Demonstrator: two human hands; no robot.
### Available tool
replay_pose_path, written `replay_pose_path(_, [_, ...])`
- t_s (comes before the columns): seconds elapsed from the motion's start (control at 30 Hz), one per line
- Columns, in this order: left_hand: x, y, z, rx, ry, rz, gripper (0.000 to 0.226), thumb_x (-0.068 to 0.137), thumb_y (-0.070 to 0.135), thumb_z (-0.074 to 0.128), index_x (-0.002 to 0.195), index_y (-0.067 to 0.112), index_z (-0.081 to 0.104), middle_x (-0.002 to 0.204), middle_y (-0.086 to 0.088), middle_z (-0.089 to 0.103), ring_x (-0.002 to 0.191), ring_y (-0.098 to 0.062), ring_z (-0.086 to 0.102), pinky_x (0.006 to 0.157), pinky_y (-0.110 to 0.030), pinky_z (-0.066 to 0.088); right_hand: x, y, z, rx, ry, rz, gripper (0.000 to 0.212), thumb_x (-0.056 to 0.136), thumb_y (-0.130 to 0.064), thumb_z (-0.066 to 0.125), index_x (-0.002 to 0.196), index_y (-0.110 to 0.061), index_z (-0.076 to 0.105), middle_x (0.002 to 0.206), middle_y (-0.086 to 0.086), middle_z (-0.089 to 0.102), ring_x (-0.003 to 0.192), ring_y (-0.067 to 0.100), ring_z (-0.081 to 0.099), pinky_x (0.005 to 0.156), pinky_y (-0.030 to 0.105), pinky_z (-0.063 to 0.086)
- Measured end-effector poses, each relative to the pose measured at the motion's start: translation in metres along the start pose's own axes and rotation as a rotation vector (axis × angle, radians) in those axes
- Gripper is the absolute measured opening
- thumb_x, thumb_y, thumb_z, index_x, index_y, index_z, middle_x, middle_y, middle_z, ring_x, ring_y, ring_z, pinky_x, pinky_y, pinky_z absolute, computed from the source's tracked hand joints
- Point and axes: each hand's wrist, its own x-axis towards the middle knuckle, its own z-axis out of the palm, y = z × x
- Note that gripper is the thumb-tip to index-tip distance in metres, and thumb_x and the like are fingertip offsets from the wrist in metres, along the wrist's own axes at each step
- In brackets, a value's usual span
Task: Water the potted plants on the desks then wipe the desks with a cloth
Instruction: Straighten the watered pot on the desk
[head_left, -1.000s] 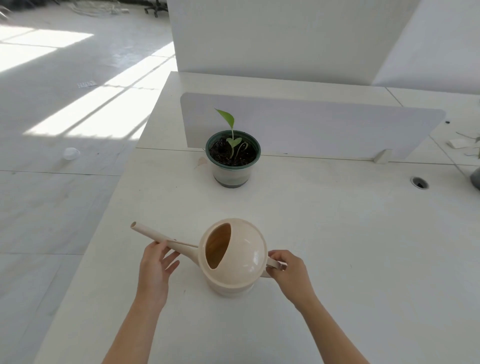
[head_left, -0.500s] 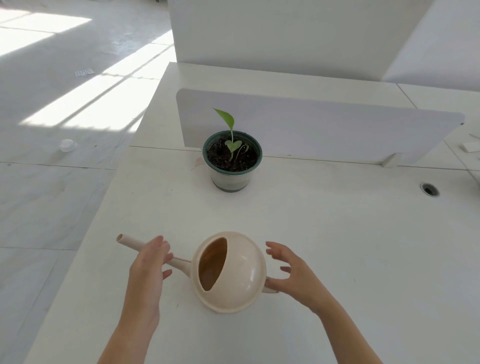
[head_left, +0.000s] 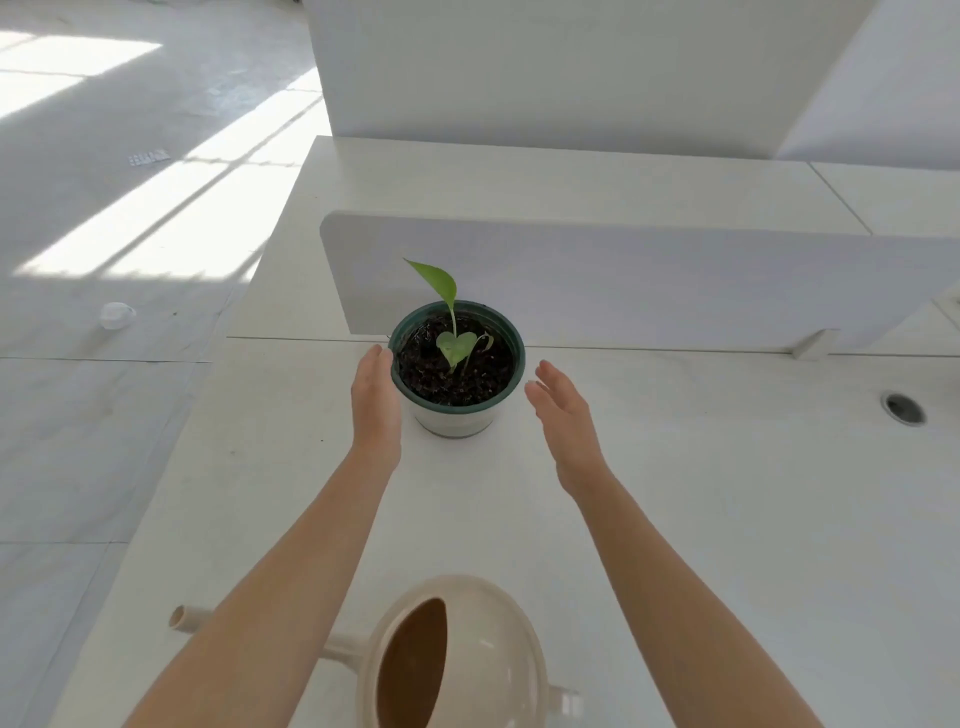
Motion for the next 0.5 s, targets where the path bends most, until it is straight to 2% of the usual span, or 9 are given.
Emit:
replay_pose_path(0.07, [0.016, 0.001, 0.008, -0.01, -0.025, 0.01, 0.024, 0.092, 0.02, 0.034, 0.074, 0.017, 0.049, 0.08, 0.002, 0.05, 0.078, -0.013, 0.045, 0.086, -0.033, 0.033, 0.012, -0.001, 0.008, 0.037, -0.019, 0.011, 0.046, 0.094, -0.021, 0.044, 0.138, -0.018, 0.033, 0.144, -0.003, 0.038, 0.13, 0.009, 0.037, 0.099, 0.02, 0.03])
replay_pose_path(0.13, [0.027, -0.001, 0.012, -0.031, -0.026, 0.0, 0.028, 0.093, 0.023, 0.033, 0.08, 0.017, 0.058, 0.085, -0.003, 0.058, 0.085, -0.015, 0.052, 0.087, -0.031, 0.036, 0.02, 0.001, 0.015, 0.055, -0.052, -0.017, 0.033, 0.095, -0.019, 0.041, 0.127, -0.025, 0.043, 0.128, -0.011, 0.05, 0.113, -0.005, 0.047, 0.092, 0.009, 0.035])
replay_pose_path(0.17, [0.029, -0.001, 0.014, -0.043, -0.03, -0.012, 0.03, 0.094, 0.024, 0.033, 0.076, 0.019, 0.056, 0.081, 0.0, 0.057, 0.083, -0.013, 0.051, 0.083, -0.028, 0.037, 0.023, 0.004, 0.019, 0.065, -0.056, -0.032, 0.03, 0.095, -0.018, 0.041, 0.124, -0.025, 0.047, 0.122, -0.013, 0.054, 0.108, -0.009, 0.049, 0.088, 0.008, 0.037])
replay_pose_path(0.23, [0.032, -0.004, 0.017, -0.065, -0.019, -0.008, 0.031, 0.095, 0.024, 0.033, 0.068, 0.018, 0.047, 0.069, 0.006, 0.049, 0.07, -0.008, 0.044, 0.074, -0.025, 0.035, 0.027, 0.01, 0.024, 0.088, -0.035, -0.047, 0.035, 0.094, -0.018, 0.041, 0.129, -0.022, 0.045, 0.124, -0.01, 0.054, 0.113, -0.002, 0.049, 0.09, 0.011, 0.037])
replay_pose_path(0.3, [0.032, -0.006, 0.02, -0.088, 0.003, -0.018, 0.029, 0.095, 0.024, 0.032, 0.072, 0.017, 0.05, 0.072, 0.007, 0.051, 0.072, -0.007, 0.047, 0.077, -0.025, 0.036, 0.029, 0.015, 0.029, 0.078, -0.018, -0.066, 0.04, 0.094, -0.019, 0.041, 0.134, -0.023, 0.04, 0.129, -0.009, 0.052, 0.118, 0.002, 0.047, 0.088, 0.007, 0.039])
replay_pose_path(0.33, [0.033, -0.009, 0.021, -0.098, 0.007, -0.015, 0.029, 0.094, 0.025, 0.032, 0.079, 0.015, 0.055, 0.079, 0.006, 0.056, 0.08, -0.01, 0.052, 0.082, -0.026, 0.038, 0.03, 0.014, 0.031, 0.073, -0.018, -0.068, 0.041, 0.094, -0.02, 0.041, 0.135, -0.024, 0.038, 0.131, -0.009, 0.05, 0.119, 0.002, 0.046, 0.088, 0.005, 0.039])
replay_pose_path(0.4, [0.031, -0.016, 0.024, -0.113, 0.023, -0.012, 0.042, 0.091, 0.032, 0.032, 0.111, 0.005, 0.057, 0.111, 0.0, 0.061, 0.114, -0.019, 0.053, 0.103, -0.034, 0.038, 0.037, 0.011, 0.032, 0.066, -0.023, -0.054, 0.043, 0.095, -0.024, 0.04, 0.138, -0.023, 0.034, 0.138, -0.007, 0.046, 0.124, 0.004, 0.042, 0.096, 0.01, 0.035])
replay_pose_path(0.43, [0.027, -0.019, 0.024, -0.109, 0.042, -0.022, 0.052, 0.088, 0.037, 0.032, 0.126, 0.005, 0.048, 0.13, -0.003, 0.055, 0.128, -0.021, 0.043, 0.111, -0.038, 0.031, 0.04, 0.009, 0.032, 0.062, -0.028, -0.038, 0.045, 0.095, -0.026, 0.039, 0.139, -0.022, 0.031, 0.142, -0.006, 0.042, 0.127, 0.006, 0.039, 0.101, 0.016, 0.032])
replay_pose_path(0.5, [0.016, -0.026, 0.024, -0.076, 0.061, -0.015, 0.06, 0.089, 0.038, 0.03, 0.138, 0.004, 0.031, 0.148, -0.011, 0.035, 0.139, -0.023, 0.028, 0.116, -0.041, 0.022, 0.047, 0.003, 0.03, 0.05, -0.043, 0.012, 0.051, 0.096, -0.03, 0.038, 0.143, -0.02, 0.023, 0.149, -0.004, 0.03, 0.133, 0.008, 0.031, 0.103, 0.019, 0.024])
